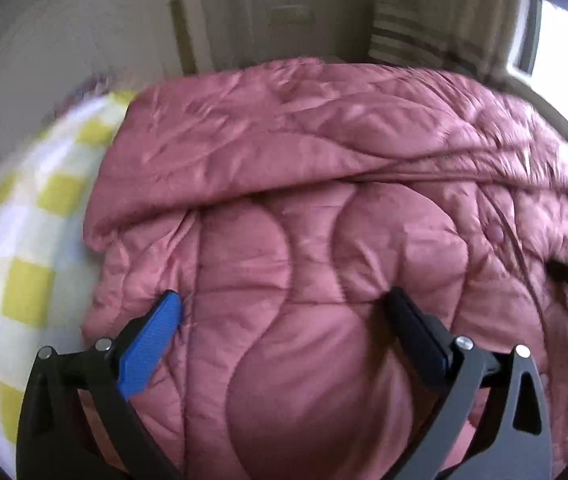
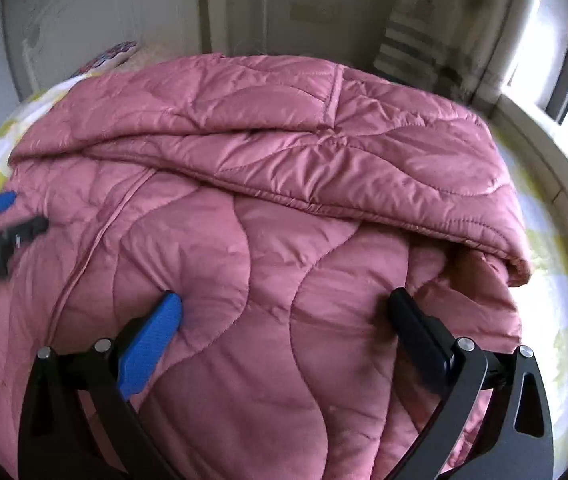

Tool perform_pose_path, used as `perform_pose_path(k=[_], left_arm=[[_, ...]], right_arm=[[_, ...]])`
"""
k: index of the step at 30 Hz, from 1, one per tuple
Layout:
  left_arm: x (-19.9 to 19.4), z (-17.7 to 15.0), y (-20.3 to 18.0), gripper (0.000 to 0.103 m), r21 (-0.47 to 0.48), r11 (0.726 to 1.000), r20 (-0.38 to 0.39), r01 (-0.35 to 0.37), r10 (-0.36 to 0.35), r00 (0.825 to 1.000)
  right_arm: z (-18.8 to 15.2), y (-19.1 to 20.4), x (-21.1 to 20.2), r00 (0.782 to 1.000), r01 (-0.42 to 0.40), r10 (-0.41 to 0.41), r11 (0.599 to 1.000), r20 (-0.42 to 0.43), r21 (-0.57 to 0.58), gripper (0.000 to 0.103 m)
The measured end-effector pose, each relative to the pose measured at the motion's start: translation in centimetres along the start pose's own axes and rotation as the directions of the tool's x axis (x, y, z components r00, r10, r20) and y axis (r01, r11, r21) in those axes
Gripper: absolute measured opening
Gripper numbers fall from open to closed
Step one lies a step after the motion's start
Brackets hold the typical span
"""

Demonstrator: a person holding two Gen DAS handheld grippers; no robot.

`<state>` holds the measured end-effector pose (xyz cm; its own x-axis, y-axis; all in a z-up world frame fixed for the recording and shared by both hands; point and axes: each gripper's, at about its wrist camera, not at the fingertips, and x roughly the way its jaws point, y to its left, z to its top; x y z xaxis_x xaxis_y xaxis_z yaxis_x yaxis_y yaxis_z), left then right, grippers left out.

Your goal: Fold large clothes

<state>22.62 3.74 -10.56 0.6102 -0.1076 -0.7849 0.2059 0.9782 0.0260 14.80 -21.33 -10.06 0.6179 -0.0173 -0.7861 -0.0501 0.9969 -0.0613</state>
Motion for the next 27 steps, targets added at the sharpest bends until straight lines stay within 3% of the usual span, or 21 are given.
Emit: perform_pose_path(k=[2, 4, 7, 10, 13, 14, 15, 17, 18, 20, 24, 27], left_arm=[[-0.1, -0.2, 0.7, 0.101, -0.021, 1.0, -0.002, 0.012, -0.013, 1.0], [-1.1, -0.5, 1.3, 0.101, -0.02, 0.999, 0.036, -0.049, 0.049, 0.998], [-1.2, -1.0, 2.8, 0.101, -0.052, 0.995, 0.036, -0.08, 0.081, 0.996], [-0.4, -1.1, 4.1, 0.101, -0.114, 0.993, -0.005, -0.026, 0.026, 1.0], [-0.2, -0.9, 3.5, 0.101, -0.087, 0.994, -0.006, -0.063, 0.063, 0.998], [-0.5, -1.0, 3.3, 0.101, -0.081, 0.994, -0.003, -0.073, 0.073, 0.997], [-0.5, -1.0, 3.3, 0.101, -0.078, 0.994, -0.001, -0.078, 0.078, 0.997], [-0.6, -1.0, 3.2, 0.101, -0.084, 0.994, -0.003, -0.073, 0.073, 0.997], [-0.6, -1.0, 3.2, 0.101, -0.09, 0.994, -0.005, -0.065, 0.064, 0.998], [-0.5, -1.0, 3.5, 0.101, -0.095, 0.994, -0.005, -0.059, 0.059, 0.998], [-0.4, -1.0, 3.6, 0.101, -0.099, 0.994, -0.008, -0.052, 0.051, 0.999], [-1.5, -1.3, 3.4, 0.101, -0.109, 0.99, -0.02, -0.084, 0.083, 0.996]], right_arm=[[-0.5, -0.3, -1.3, 1.0, 0.023, -0.023, 1.0, 0.019, 0.001, 0.098], [-0.1, -1.4, -1.6, 0.995, 0.084, -0.086, 0.996, 0.056, 0.035, 0.098], [-0.8, -4.9, -0.4, 0.99, 0.141, -0.143, 0.98, 0.008, 0.138, 0.099], [-1.5, -6.1, 0.4, 0.997, 0.078, -0.079, 0.977, -0.006, 0.199, 0.099], [-1.7, -5.2, -0.8, 0.991, 0.135, -0.135, 0.971, -0.014, 0.2, 0.099], [-2.0, -4.6, -1.6, 0.991, 0.129, -0.132, 0.971, -0.001, 0.202, 0.099], [-2.4, -3.7, -2.8, 0.996, 0.072, -0.082, 0.979, 0.045, 0.191, 0.099], [-3.4, -1.8, -4.5, 0.995, -0.016, 0.003, 0.992, 0.097, 0.129, 0.099], [-3.9, 0.1, -4.5, 0.996, -0.036, 0.031, 0.998, 0.086, 0.05, 0.099], [-4.8, 2.4, -2.8, 1.0, -0.007, 0.008, 0.997, 0.012, -0.075, 0.098], [-4.7, 0.9, -2.5, 0.999, -0.032, 0.034, 0.998, -0.036, 0.051, 0.098], [-4.9, 0.2, -4.5, 1.0, -0.02, 0.019, 0.996, 0.019, 0.089, 0.099]])
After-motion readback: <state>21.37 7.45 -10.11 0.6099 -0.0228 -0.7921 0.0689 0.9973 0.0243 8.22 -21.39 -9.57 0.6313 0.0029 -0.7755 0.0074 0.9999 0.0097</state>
